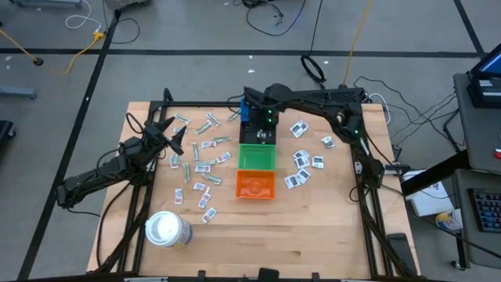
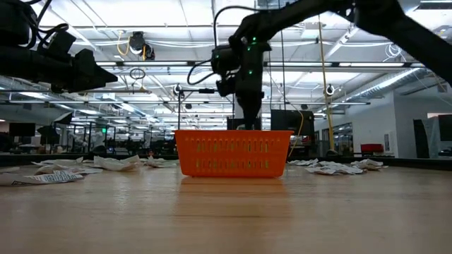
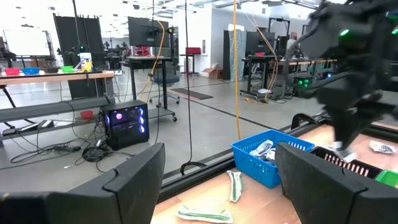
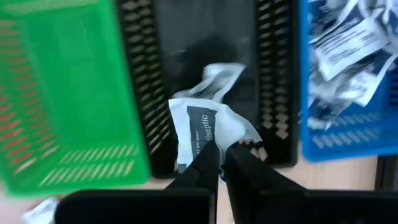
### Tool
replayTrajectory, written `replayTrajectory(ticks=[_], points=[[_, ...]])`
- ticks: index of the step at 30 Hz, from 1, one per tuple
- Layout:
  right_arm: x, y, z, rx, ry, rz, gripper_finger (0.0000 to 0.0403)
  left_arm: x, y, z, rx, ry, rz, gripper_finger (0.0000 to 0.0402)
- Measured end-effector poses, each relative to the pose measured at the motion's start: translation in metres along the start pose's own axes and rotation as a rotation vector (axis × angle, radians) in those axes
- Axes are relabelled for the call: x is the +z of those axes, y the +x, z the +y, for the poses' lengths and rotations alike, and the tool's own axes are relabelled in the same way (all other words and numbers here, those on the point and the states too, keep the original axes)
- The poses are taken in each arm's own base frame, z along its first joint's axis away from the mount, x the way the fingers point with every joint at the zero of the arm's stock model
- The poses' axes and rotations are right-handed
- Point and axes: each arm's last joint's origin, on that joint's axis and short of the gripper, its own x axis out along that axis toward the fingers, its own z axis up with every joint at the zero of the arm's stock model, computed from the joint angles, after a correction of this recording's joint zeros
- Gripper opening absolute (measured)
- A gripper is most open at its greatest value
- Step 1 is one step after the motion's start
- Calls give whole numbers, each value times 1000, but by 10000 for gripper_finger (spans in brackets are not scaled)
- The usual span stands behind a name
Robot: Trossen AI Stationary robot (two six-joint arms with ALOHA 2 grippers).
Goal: Pick & Place First Aid Supplies
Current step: Put the black towelette pack into the black bin
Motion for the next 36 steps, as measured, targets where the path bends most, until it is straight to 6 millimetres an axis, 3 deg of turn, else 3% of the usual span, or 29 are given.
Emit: replayTrajectory(ticks=[8,14,18,23,29,36], points=[[9,35,-8,11,12,36,6,0,0,0,0,0,1,306],[13,36,-7,2,8,3,14,0,0,0,0,0,0,306],[15,37,-6,-3,-22,-14,44,0,0,0,0,0,0,306],[14,37,-4,0,-11,0,116,0,0,0,0,0,0,306],[14,29,-2,-11,165,-19,192,0,0,0,0,1,0,306],[7,20,-6,0,592,2,200,0,0,0,0,0,0,306]])
